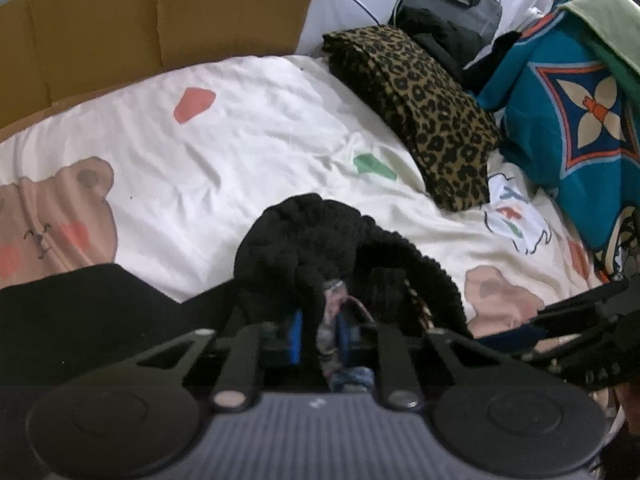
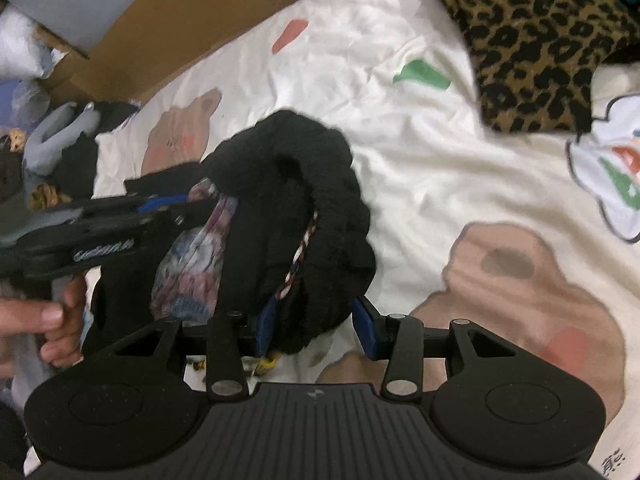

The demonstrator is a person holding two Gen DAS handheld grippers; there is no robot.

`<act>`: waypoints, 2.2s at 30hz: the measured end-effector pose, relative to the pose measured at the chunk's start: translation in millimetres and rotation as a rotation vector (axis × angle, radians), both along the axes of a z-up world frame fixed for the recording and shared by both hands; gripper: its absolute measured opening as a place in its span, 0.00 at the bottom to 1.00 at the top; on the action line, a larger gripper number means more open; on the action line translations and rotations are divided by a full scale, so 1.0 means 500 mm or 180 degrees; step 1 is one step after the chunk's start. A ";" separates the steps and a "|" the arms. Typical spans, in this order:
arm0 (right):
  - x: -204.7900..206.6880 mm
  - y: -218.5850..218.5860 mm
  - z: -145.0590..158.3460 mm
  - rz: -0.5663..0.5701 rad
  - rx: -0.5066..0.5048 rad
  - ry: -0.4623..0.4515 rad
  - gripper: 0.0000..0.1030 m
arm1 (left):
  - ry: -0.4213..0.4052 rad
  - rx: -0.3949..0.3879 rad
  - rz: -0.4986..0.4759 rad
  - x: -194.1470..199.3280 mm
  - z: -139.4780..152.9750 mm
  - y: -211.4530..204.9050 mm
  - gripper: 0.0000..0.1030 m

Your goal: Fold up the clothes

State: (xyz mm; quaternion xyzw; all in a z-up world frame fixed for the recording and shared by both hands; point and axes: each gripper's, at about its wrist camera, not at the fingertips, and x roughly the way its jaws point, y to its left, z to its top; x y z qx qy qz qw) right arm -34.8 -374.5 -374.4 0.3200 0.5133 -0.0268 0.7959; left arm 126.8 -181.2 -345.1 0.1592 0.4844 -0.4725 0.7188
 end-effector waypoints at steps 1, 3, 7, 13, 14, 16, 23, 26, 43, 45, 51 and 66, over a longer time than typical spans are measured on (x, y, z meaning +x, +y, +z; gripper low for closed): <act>0.000 0.008 -0.003 0.0044 0.0016 0.0002 0.44 | 0.0006 -0.0008 -0.0005 0.001 -0.001 0.001 0.11; 0.003 0.025 -0.010 0.0152 0.0002 -0.0008 0.44 | 0.0010 -0.0050 0.0006 0.005 0.006 0.007 0.09; 0.008 0.029 -0.030 0.0170 0.0070 -0.0093 0.44 | -0.0054 -0.0090 0.0086 0.020 0.022 0.024 0.06; -0.001 0.014 -0.028 0.0187 0.0088 -0.0315 0.18 | -0.0226 -0.0075 0.0288 0.063 0.037 0.073 0.03; -0.001 0.013 -0.021 0.0229 0.0073 -0.0359 0.17 | -0.0234 -0.0076 0.0359 0.074 0.038 0.084 0.03; 0.001 0.009 -0.006 0.0288 0.0042 -0.0424 0.16 | -0.0244 -0.0080 0.0502 0.097 0.040 0.106 0.03; 0.028 -0.021 0.034 0.0281 0.0111 -0.0549 0.15 | -0.0264 -0.0120 0.0761 0.139 0.063 0.162 0.03; 0.046 -0.025 0.030 0.0227 0.0147 -0.0486 0.17 | -0.0254 -0.0131 0.0769 0.142 0.061 0.167 0.03; 0.036 -0.003 -0.017 0.0051 -0.0171 -0.0230 0.26 | -0.0223 -0.0157 0.0774 0.135 0.044 0.163 0.03; 0.034 0.010 -0.027 0.0135 -0.0190 -0.0148 0.34 | -0.0202 -0.0150 0.0797 0.137 0.042 0.167 0.03; 0.027 0.014 -0.054 0.0084 -0.0083 -0.0173 0.40 | -0.0208 -0.0146 0.0787 0.137 0.042 0.169 0.03; 0.105 0.024 0.037 0.0562 -0.0721 -0.0471 0.15 | -0.0399 -0.0136 0.1034 0.170 0.100 0.247 0.03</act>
